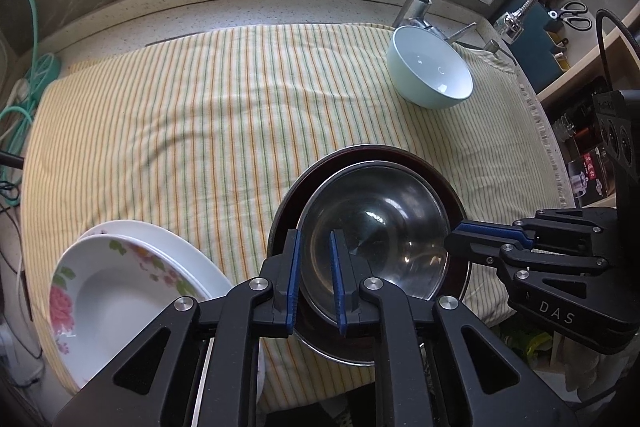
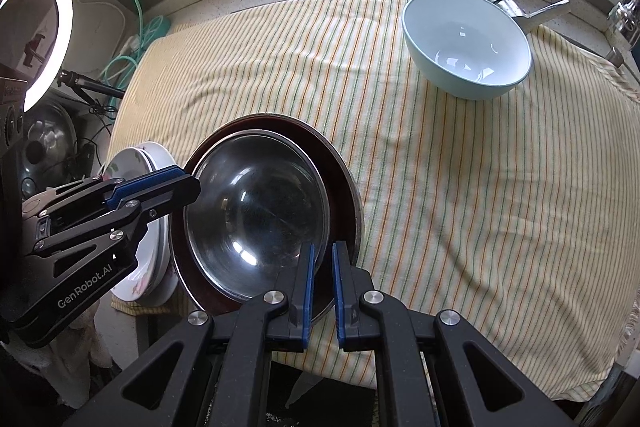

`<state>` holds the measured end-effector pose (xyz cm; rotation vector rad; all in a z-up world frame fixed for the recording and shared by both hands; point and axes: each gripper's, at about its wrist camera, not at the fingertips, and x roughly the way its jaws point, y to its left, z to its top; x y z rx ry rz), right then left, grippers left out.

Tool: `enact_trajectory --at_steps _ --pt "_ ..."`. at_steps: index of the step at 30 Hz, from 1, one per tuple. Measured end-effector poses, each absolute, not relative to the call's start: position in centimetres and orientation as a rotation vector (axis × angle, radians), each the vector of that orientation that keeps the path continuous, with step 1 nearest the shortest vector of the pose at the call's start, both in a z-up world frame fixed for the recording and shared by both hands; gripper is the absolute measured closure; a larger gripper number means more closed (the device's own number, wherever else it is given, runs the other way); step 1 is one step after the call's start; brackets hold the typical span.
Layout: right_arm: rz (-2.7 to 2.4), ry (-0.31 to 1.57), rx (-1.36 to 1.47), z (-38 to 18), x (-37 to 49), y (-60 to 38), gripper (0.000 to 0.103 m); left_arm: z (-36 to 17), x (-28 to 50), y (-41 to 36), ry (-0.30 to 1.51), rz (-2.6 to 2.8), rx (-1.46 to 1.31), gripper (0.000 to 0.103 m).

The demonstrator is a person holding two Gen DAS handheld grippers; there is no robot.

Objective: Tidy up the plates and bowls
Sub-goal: 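Open both grippers and release the nested bowls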

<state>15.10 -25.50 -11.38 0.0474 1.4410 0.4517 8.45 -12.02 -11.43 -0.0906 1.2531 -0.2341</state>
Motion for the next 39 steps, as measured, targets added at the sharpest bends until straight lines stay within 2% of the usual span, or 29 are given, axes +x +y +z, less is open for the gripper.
enact_trajectory --at_steps 17,25,29,32,35,39 --pt "0.492 1.455 0.021 -11.3 14.1 -24.7 0.094 -11.0 8.5 -11.5 1.261 -0.27 -0.148 0.09" --pt "0.473 1.315 0.12 -8.1 13.5 -27.7 0.094 -7.5 8.0 -10.2 1.153 -0.262 -0.16 0.09" --pt "0.437 1.23 0.156 -6.6 13.0 -29.5 0.083 -5.8 8.1 -10.0 1.077 -0.227 -0.135 0.09" --pt "0.401 1.166 0.14 -5.8 12.6 -30.3 0.081 -4.8 8.1 -10.5 1.027 -0.21 -0.113 0.09" --pt "0.363 1.111 0.118 -5.1 12.6 -31.0 0.071 -4.2 8.1 -11.3 0.986 -0.194 -0.095 0.09" --pt "0.329 1.067 0.122 -4.7 12.6 -32.5 0.07 -4.0 8.3 -11.9 0.963 -0.189 -0.109 0.084"
